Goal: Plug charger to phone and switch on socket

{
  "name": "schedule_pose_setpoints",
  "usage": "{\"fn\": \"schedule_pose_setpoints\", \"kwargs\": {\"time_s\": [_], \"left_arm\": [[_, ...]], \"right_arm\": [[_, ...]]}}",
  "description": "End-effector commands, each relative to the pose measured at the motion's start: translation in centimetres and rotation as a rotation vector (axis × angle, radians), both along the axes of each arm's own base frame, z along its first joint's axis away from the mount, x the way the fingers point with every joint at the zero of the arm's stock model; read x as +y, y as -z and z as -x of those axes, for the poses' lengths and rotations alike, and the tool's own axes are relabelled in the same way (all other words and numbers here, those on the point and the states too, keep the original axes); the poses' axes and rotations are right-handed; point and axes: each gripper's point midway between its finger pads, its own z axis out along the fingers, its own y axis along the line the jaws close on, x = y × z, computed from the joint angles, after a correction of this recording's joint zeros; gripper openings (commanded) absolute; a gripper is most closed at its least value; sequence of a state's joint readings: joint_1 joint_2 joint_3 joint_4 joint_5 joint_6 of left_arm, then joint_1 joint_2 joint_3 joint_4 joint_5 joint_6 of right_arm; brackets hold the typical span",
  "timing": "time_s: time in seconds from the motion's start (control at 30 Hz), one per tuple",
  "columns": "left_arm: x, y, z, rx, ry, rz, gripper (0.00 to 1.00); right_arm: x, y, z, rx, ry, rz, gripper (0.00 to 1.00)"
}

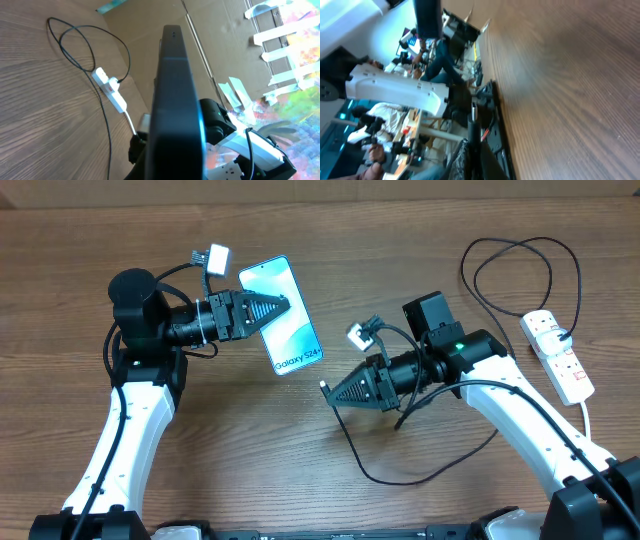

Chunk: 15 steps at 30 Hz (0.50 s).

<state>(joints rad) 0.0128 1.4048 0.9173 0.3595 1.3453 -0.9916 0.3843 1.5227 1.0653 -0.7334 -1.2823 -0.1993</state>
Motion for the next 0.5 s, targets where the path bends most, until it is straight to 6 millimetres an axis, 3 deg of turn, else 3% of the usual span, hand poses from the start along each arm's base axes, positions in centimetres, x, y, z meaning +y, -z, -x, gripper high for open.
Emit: {"fn": "schedule_pose_setpoints", "kwargs": {"time_s": [0.0,0.2,0.47], "left_arm": [[0.0,-1.0,-0.3,-0.056,-0.013,-0.007,0.04],[0.0,-1.0,-0.4,-0.056,-0.018,-0.007,0.04],[0.0,-1.0,-0.3,-0.056,-0.016,-0.007,0.04]], "right_arm": [[0.3,-0.5,-0.3,0.089,0.022,-0.002,0.04],[0.6,-0.9,-1.0,0.103,0.038,-0.009,0.04],[1.8,-1.4,-0.3,0.126,0.011,-0.011,0.04]]}}
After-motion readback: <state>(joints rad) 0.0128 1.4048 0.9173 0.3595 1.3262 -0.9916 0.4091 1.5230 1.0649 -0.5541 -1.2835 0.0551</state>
